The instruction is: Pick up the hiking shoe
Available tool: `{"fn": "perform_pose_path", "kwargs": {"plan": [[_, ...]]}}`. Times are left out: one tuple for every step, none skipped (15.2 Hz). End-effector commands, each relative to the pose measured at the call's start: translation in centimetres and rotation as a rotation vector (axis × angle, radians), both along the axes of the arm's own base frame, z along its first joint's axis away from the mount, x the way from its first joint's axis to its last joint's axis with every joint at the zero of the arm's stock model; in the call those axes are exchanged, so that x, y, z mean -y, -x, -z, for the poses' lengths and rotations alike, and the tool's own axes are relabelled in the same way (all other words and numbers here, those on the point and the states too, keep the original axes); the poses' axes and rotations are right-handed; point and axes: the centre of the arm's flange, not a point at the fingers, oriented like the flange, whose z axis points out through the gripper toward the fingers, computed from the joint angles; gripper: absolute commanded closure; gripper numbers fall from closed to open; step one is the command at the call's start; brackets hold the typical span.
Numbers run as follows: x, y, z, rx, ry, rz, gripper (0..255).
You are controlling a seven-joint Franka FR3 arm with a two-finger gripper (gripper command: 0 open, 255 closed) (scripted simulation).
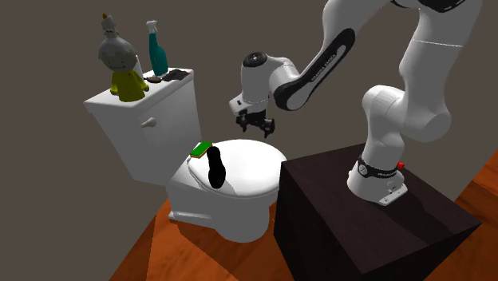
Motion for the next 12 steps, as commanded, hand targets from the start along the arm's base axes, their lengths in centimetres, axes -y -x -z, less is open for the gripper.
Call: {"fn": "perform_pose_path", "kwargs": {"plan": [[1.4,-1.1,1.8,-0.011,0.006,-0.062,0],[2.0,-1.7,2.7,-0.017,0.009,-0.091,0],[2.7,-2.3,3.5,-0.023,0.012,-0.119,0],[3.3,-3.0,4.4,-0.029,0.014,-0.148,0],[4.0,-3.6,5.3,-0.035,0.017,-0.176,0],[4.6,-4.3,6.1,-0.040,0.020,-0.205,0],[5.2,-5.0,7.0,-0.046,0.023,-0.233,0],[5.7,-5.7,7.9,-0.052,0.025,-0.262,0],[6.3,-6.4,8.7,-0.058,0.028,-0.291,0],[6.8,-7.1,9.6,-0.064,0.031,-0.319,0],[7.3,-7.9,10.5,-0.069,0.033,-0.348,0],[7.8,-8.6,11.4,-0.075,0.036,-0.376,0]]}}
